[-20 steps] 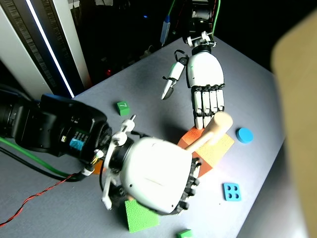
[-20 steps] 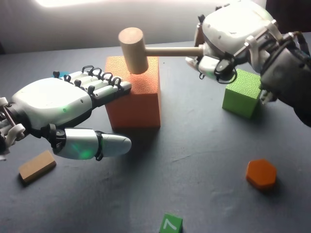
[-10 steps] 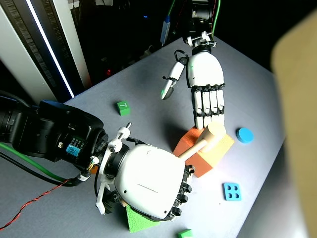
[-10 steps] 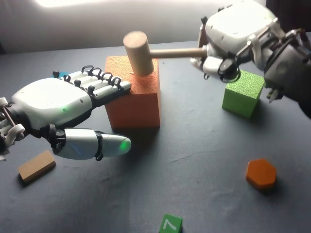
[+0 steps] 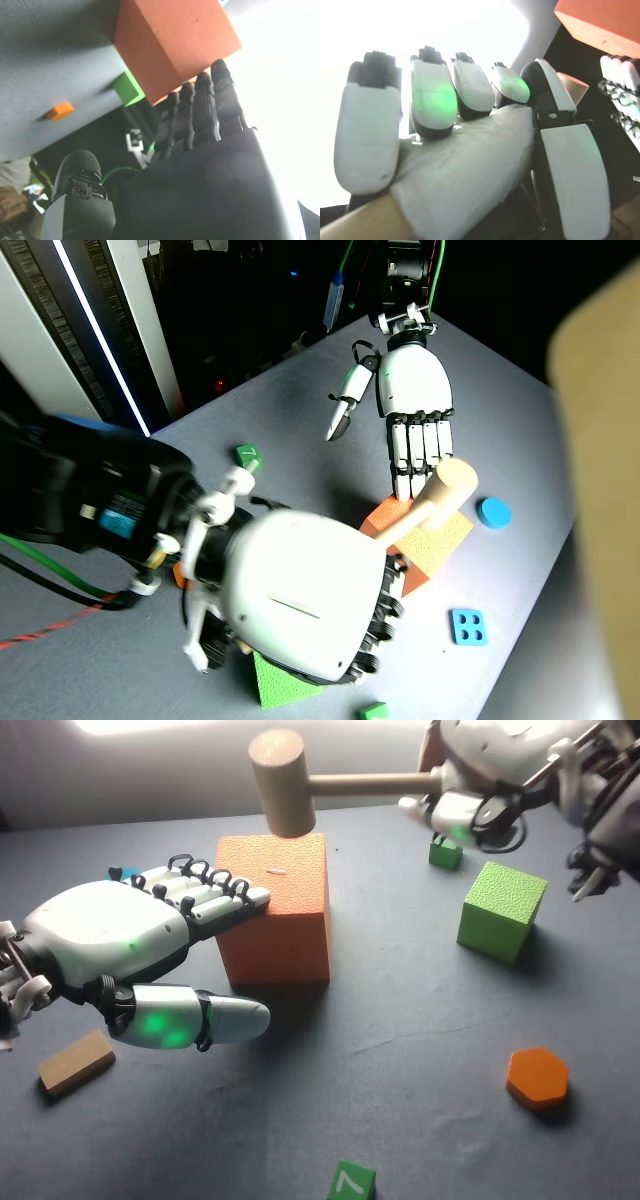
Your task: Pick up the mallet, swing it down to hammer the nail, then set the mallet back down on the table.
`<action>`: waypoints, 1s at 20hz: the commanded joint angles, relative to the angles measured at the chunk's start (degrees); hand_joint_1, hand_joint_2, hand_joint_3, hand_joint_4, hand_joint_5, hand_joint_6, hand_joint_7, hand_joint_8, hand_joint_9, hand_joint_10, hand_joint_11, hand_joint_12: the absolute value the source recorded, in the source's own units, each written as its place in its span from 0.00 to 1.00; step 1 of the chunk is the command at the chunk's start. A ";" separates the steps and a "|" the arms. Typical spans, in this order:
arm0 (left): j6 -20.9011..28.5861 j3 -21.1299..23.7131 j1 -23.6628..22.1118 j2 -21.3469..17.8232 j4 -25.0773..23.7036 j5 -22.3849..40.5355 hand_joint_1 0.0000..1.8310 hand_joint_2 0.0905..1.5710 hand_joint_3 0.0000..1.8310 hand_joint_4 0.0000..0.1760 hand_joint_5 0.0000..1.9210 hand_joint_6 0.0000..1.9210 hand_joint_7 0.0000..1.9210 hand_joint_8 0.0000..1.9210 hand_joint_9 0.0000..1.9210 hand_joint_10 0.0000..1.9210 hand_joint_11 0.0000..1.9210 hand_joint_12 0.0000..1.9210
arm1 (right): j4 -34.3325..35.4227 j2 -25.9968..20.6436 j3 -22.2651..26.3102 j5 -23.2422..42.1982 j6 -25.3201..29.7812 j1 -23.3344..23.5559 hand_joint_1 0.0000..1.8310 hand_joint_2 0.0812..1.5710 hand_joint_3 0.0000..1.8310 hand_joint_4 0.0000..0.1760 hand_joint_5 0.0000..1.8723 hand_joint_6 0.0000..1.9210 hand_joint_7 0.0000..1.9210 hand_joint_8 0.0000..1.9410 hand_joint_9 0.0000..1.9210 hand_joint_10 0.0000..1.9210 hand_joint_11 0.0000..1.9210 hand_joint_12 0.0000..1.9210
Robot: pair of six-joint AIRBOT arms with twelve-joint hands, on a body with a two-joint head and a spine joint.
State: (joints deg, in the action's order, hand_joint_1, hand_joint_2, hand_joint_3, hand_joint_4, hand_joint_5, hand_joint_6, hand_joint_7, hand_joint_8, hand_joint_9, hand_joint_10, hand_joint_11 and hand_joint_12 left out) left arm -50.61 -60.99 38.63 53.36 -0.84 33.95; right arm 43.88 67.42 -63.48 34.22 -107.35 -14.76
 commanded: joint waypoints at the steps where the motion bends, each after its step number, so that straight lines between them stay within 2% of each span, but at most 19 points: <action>1: 0.33 0.22 -0.27 0.17 -0.16 3.53 0.00 0.72 0.00 0.00 0.05 0.00 0.05 0.00 0.04 0.00 0.00 0.08 | -1.98 -1.34 1.47 4.10 -1.17 0.21 0.30 0.97 0.00 1.00 0.74 1.00 0.83 1.00 0.90 1.00 0.99 1.00; 3: 0.33 0.21 -0.38 0.16 -0.16 3.53 0.00 0.72 0.00 0.00 0.06 0.00 0.06 0.00 0.05 0.00 0.01 0.09 | -2.46 -3.60 3.96 3.76 -2.23 -1.06 0.31 0.97 0.00 1.00 0.75 1.00 0.84 1.00 0.91 1.00 1.00 1.00; 5: 0.34 0.22 -0.47 0.16 -0.16 3.53 0.00 0.72 0.00 0.00 0.06 0.00 0.06 0.00 0.05 0.00 0.01 0.09 | -8.76 -5.93 5.47 3.60 0.83 -3.47 0.30 0.97 0.00 1.00 0.74 1.00 0.83 1.00 0.90 1.00 0.99 1.00; 10: 0.37 0.21 -1.11 0.05 -0.16 3.54 0.00 0.72 0.00 0.00 0.05 0.00 0.06 0.00 0.05 0.00 0.00 0.08 | -15.78 -8.57 6.84 2.38 6.64 -8.05 0.31 0.97 0.00 1.00 0.74 1.00 0.84 1.00 0.91 1.00 1.00 1.00; 13: 0.50 0.34 -1.73 -0.49 -0.16 3.55 0.00 0.71 0.00 0.00 0.04 0.00 0.05 0.00 0.04 0.00 0.01 0.09 | -20.89 -8.18 6.84 2.69 9.27 -10.55 0.31 0.96 0.00 1.00 0.74 1.00 0.83 1.00 0.90 1.00 0.99 1.00; 16: 0.50 0.46 -2.48 -1.16 -0.16 3.54 0.00 0.72 0.00 0.00 0.05 0.00 0.05 0.00 0.05 0.00 0.01 0.09 | -26.28 -6.31 6.62 5.43 9.45 -13.47 0.31 0.96 0.00 1.00 0.74 1.00 0.84 1.00 0.91 1.00 1.00 1.00; 20: 0.56 0.41 -3.64 -2.12 -0.16 3.53 0.00 0.72 0.00 0.00 0.04 0.00 0.06 0.00 0.05 0.00 0.00 0.09 | -26.82 -1.72 4.67 5.84 8.17 -14.73 0.32 0.95 0.00 1.00 0.74 1.00 0.84 1.00 0.91 1.00 0.99 1.00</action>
State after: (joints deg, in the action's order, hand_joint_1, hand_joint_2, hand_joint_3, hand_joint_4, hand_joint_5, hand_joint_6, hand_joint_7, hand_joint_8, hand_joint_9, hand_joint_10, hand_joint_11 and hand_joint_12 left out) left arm -50.19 -60.62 35.81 51.92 -1.41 31.29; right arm 18.39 66.08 -58.76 32.91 -98.94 -29.85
